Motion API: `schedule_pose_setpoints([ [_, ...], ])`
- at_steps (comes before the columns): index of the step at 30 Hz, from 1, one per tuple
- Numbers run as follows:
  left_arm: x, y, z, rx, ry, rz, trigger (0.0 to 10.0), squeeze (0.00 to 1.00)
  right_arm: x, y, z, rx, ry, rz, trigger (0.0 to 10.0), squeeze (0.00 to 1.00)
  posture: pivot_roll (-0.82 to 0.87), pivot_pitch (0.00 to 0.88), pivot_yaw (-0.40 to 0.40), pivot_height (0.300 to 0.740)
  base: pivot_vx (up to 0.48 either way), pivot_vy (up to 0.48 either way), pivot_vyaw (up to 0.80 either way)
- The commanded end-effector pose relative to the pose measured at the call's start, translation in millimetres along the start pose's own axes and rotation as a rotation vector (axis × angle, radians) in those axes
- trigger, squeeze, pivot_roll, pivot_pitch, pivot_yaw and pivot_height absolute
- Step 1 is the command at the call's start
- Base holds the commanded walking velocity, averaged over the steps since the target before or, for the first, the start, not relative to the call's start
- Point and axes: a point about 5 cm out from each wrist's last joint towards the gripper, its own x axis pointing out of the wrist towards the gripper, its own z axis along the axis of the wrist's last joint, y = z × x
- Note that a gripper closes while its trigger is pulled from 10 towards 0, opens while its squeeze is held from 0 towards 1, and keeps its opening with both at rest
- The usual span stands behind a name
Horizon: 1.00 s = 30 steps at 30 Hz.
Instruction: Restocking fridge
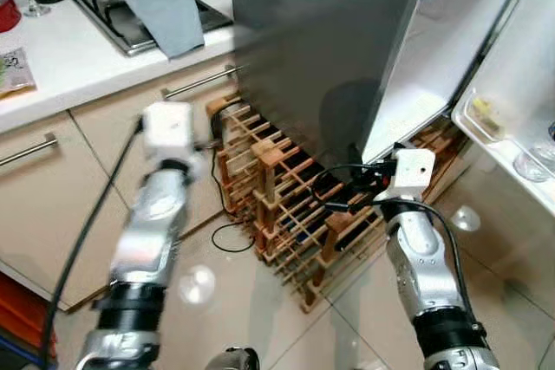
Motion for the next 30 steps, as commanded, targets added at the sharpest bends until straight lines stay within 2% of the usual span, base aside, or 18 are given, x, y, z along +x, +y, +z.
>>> schedule_pose_setpoints([
  [1, -2.6, -1.1, 6.0, 0.038, -0.039, 0.014, 10.0, 0.0, 2.8, 5.7, 3.8, -0.007, 0.0, 0.027, 10.0, 0.12, -0.04, 0.0, 0.006, 0.74, 0.0, 0.0, 0.58],
  [3, -4.0, -1.0, 10.4, 0.063, -0.076, 0.013, 10.0, 0.0, 5.3, 8.3, 5.8, -0.01, -0.003, 0.039, 10.0, 0.12, -0.02, 0.0, -0.001, 0.74, 0.0, 0.0, 0.58],
  [6, -6.5, 0.4, 15.6, 0.02, -0.118, 0.02, 10.0, 0.0, 9.7, 13.1, 8.6, -0.01, -0.007, 0.063, 10.0, 0.12, -0.01, 0.0, -0.006, 0.74, 0.0, 0.0, 0.57],
  [12, -7.3, -3.8, 18.3, 0.001, -0.144, -0.018, 10.0, 0.0, 14.1, 19.8, 12.6, 0.001, -0.01, 0.088, 10.0, 0.13, -0.01, 0.0, 0.002, 0.74, 0.0, 0.0, 0.57],
  [15, -6.8, -6.7, 18.4, -0.025, -0.145, -0.038, 10.0, 0.0, 13.8, 21.8, 10.9, -0.002, -0.005, 0.101, 10.0, 0.12, 0.0, 0.0, 0.008, 0.74, 0.0, 0.475, 0.56],
  [21, -9.0, -16.8, 22.6, 0.001, -0.184, -0.064, 10.0, 0.0, 13.6, 21.2, 8.7, 0.007, 0.004, 0.1, 10.0, 0.13, 0.0, 0.0, 0.01, 0.74, 0.0, 0.47, 0.56],
  [24, -7.2, -19.4, 24.7, 0.036, -0.181, -0.029, 10.0, 0.0, 11.0, 21.7, 8.5, 0.001, -0.009, 0.106, 10.0, 0.12, 0.01, 0.0, 0.004, 0.74, 0.0, 0.0, 0.56],
  [26, -6.8, -23.8, 21.9, 0.037, -0.171, -0.037, 10.0, 0.0, 6.8, 16.6, -0.5, -0.035, 0.031, 0.084, 10.0, 0.09, 0.02, 0.0, -0.017, 0.74, 0.0, 0.0, 0.0],
  [28, -5.6, -22.2, 24.3, 0.019, -0.176, -0.052, 10.0, 0.0, 4.6, 15.6, -2.4, -0.03, 0.053, 0.086, 10.0, 0.1, 0.03, 0.0, -0.029, 0.74, 0.0, 0.0, 0.0],
  [30, -6.8, -22.5, 25.6, 0.068, -0.195, -0.073, 10.0, 0.0, 2.0, 20.7, -2.8, -0.054, 0.049, 0.138, 10.0, 0.13, 0.03, 0.0, -0.035, 0.74, 0.0, 0.0, 0.69],
])
